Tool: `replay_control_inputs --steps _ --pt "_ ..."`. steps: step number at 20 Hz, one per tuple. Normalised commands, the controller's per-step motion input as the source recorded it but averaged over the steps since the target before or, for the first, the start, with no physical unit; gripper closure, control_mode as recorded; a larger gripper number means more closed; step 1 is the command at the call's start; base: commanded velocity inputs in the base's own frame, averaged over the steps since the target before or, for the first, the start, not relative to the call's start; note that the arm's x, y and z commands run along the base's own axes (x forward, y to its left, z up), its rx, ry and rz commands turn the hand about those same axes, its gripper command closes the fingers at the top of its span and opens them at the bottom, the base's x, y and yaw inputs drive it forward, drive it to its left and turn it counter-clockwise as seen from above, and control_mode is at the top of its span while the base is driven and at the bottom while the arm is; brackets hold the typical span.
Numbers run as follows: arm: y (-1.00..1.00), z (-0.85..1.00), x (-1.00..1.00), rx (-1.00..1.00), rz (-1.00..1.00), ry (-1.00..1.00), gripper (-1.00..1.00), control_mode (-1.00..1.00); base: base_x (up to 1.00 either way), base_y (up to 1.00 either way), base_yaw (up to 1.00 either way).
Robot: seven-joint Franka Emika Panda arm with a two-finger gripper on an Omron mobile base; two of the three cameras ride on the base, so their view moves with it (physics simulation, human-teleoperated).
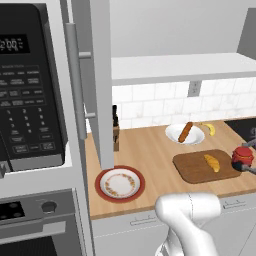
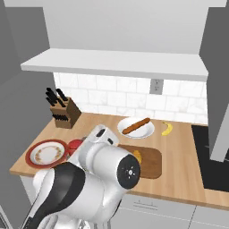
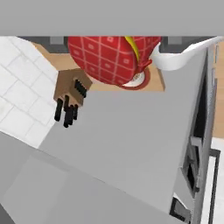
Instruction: From the different types of pastries on the counter, select a croissant and place it on the cutting board. Then retrieve a jar of jam from the cabinet and place it alongside the croissant on the cutting board.
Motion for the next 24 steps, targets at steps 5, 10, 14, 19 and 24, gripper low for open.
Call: replay_control_inputs --steps 5,10,14,19,24 --pt "0.00 -0.44 0.34 0.05 -0.39 0.25 1.00 -1.00 0.00 0.00 0.00" --pt "0.00 -0.30 0.22 0.19 -0.29 0.14 1.00 -1.00 0.00 0.00 0.00" --pt "0.00 -0.41 0.44 0.11 -0.22 -0.04 1.00 -1.00 0.00 0.00 0.00" --pt "0.03 -0.72 0.57 -0.03 -0.27 -0.22 1.00 -1.00 0.00 0.00 0.00" --pt "0.05 -0.98 0.46 -0.19 -0.25 -0.32 1.00 -1.00 0.00 0.00 0.00"
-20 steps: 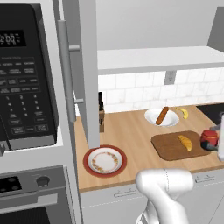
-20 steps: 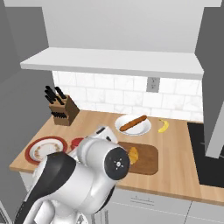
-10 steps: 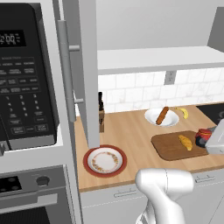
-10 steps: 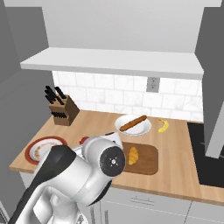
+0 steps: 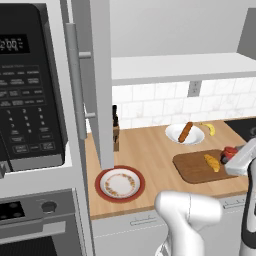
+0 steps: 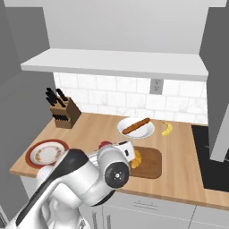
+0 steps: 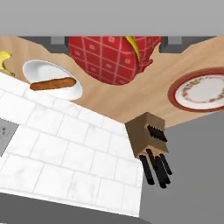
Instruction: From the different types of pastries on the counter, select a croissant and place it on the cutting board. Then retrieve a jar of jam from the cabinet and place it alongside the croissant on the cutting board.
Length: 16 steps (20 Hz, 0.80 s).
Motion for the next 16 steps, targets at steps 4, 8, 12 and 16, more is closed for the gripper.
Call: replay_control_inputs --steps 4,8,12,16 --pt "0.18 -0.52 0.49 -0.28 -0.17 -0.16 1.00 -1.00 0.00 0.00 0.00" --pt "0.14 -0.06 0.43 -0.32 -0.11 0.00 1.00 -1.00 0.00 0.00 0.00" --pt "0.01 -0.41 0.23 -0.31 -0.08 0.09 1.00 -1.00 0.00 0.00 0.00" --pt "0.00 -0.67 0.00 -0.27 -0.01 0.34 1.00 -1.00 0.00 0.00 0.00"
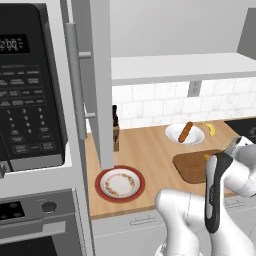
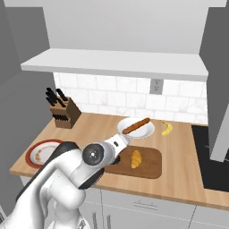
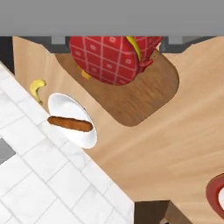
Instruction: From the different types of pastries on the counter, select a croissant and place it on the cutting board. Then retrieve a jar of jam from the cabinet and place it alongside the croissant on the cutting board.
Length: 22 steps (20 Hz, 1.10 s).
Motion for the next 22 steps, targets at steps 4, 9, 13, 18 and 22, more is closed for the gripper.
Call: replay_control_inputs --steps 4,9,13,18,22 --pt "0.02 -0.32 0.04 -0.13 0.00 0.13 1.00 -1.00 0.00 0.00 0.00" --pt "0.20 0.00 0.54 -0.01 0.00 -0.02 1.00 -1.00 0.00 0.00 0.00" --pt "0.17 -0.05 0.59 0.00 0.00 -0.02 1.00 -1.00 0.00 0.00 0.00" --pt "0.00 -0.35 0.20 0.00 0.00 0.01 1.00 -1.00 0.00 0.00 0.00" --pt "0.00 -0.30 0.00 0.13 0.00 0.09 1.00 -1.00 0.00 0.00 0.00"
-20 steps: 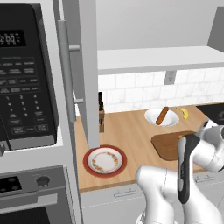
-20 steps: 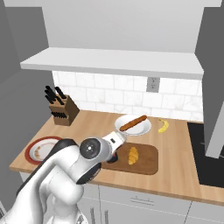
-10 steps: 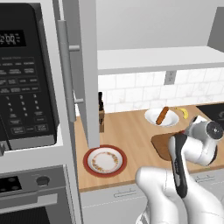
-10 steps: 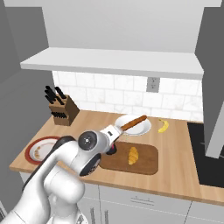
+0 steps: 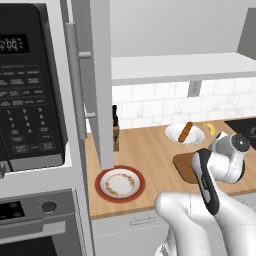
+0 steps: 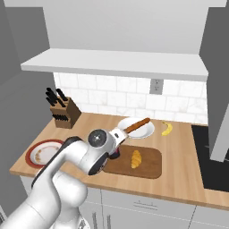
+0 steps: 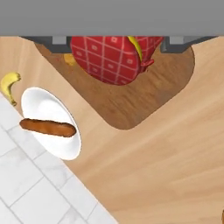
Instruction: From the different types of pastries on the counter, select a croissant and place it on the cutting board. Then retrieve a jar of jam from the cabinet and place it alongside the croissant on the cutting board.
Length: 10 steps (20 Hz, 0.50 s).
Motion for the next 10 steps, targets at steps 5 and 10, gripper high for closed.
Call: replay_control_inputs --steps 5,10 --pt "0.00 -0.30 0.08 0.19 0.00 0.00 1.00 -1.00 0.00 0.00 0.00" --pt "0.00 -0.19 0.44 0.07 0.00 -0.05 1.00 -1.00 0.00 0.00 0.00"
